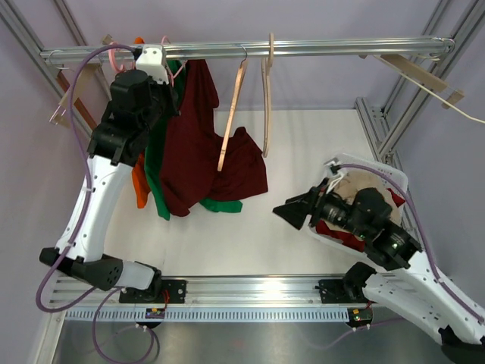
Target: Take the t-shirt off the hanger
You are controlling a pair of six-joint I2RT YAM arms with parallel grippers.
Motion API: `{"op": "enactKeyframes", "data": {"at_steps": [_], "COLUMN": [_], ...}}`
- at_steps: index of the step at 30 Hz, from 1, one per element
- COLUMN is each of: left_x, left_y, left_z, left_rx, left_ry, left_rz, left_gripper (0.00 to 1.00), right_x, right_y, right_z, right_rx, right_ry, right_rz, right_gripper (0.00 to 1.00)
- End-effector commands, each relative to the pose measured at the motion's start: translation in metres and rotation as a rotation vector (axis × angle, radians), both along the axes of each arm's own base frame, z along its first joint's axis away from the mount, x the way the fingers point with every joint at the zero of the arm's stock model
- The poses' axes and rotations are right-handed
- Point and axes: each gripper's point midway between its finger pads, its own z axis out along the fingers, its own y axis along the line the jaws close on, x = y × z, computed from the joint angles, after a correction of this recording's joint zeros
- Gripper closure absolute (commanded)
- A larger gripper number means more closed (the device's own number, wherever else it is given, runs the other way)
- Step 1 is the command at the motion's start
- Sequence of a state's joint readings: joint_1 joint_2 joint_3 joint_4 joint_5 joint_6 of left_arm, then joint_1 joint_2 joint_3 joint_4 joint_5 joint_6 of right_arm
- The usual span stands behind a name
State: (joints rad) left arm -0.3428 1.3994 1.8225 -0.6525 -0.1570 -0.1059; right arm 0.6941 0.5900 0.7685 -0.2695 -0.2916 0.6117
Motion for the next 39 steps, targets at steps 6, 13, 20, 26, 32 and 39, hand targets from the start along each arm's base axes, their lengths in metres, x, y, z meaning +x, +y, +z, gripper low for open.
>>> {"op": "enactKeyframes", "data": {"at_steps": [6, 13, 20, 26, 32, 39], "left_x": [-0.060, -0.118, -0.194, -0.238, -0.250, -0.254], "left_y": [0.006, 0.023, 0.027, 0.025, 0.035, 0.041], "left_z": [0.061, 0.041, 0.079, 0.131, 0.142, 0.145], "left_rx": [-0.129, -0.242, -0.450, -0.543, -0.610, -0.645], "left_ry": [-0.208, -0.207, -0.276, -0.348, -0.378, -0.402], "left_rz": [-0.062, -0.049, -0.140, -0.240, -0.210, -0.189], "left_gripper": [1.00, 1.00, 1.00, 1.00, 1.00, 1.00], "right_x": [-0.014, -0.052, -0.113, -0.137, -0.138, -0.152], "right_y": [0.075, 0.144, 0.226, 0.248, 0.263, 0.294], "right_z": [0.019, 0.035, 0.052, 0.074, 0.081, 0.079], "right_rx": [-0.053, -0.100, -0.164, -0.183, -0.208, -0.156], "right_ry": [-0.131, -0.248, -0.363, -0.421, -0.402, -0.360], "right_rz": [0.058, 0.141, 0.230, 0.197, 0.174, 0.202], "right_gripper": [0.11, 0.01, 0.00, 0.00, 0.01, 0.01]}}
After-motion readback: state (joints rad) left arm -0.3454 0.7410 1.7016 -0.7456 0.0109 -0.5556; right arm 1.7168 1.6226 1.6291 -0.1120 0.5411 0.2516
